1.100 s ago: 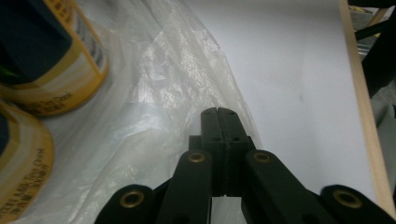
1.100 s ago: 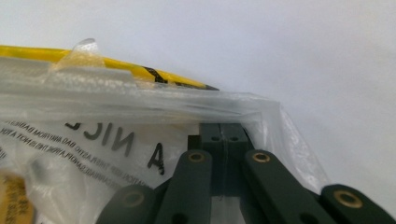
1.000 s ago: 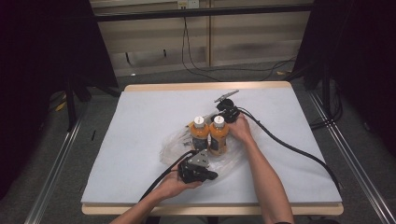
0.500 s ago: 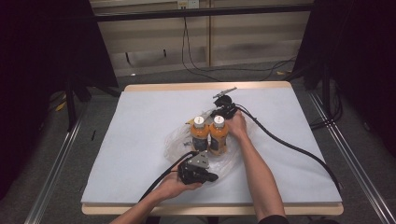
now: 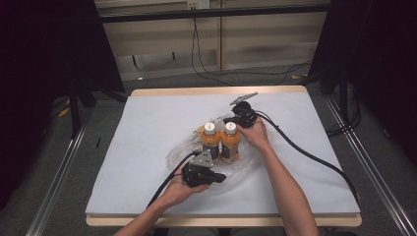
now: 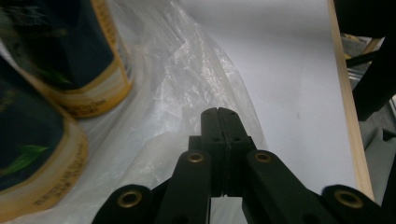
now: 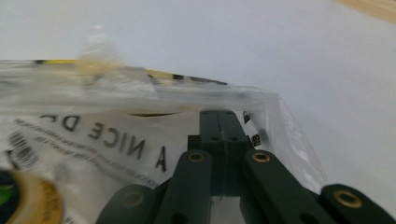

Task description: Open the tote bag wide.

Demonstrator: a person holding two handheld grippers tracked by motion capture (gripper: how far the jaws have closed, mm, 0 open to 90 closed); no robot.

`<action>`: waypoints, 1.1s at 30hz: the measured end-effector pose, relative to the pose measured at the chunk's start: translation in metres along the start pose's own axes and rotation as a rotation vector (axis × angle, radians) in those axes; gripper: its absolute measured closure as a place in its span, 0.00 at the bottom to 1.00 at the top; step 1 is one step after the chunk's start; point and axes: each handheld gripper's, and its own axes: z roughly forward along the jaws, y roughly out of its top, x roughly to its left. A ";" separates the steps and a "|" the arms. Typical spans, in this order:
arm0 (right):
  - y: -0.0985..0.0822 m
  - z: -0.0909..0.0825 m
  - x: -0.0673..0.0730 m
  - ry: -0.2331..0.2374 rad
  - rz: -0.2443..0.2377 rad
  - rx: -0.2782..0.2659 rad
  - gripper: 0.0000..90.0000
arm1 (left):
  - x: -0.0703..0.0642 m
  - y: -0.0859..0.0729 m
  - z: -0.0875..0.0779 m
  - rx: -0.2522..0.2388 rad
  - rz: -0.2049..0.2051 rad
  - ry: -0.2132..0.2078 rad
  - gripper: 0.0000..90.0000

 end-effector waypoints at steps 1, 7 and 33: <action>-0.001 -0.004 0.001 0.006 -0.002 -0.006 1.00 | 0.001 0.000 -0.002 -0.010 -0.008 0.002 0.99; -0.009 -0.027 0.004 0.006 0.002 -0.044 1.00 | 0.005 0.002 -0.012 -0.062 -0.034 0.024 0.93; -0.056 -0.141 0.022 -0.036 0.009 -0.227 0.34 | 0.013 0.006 -0.060 -0.163 -0.067 0.210 0.19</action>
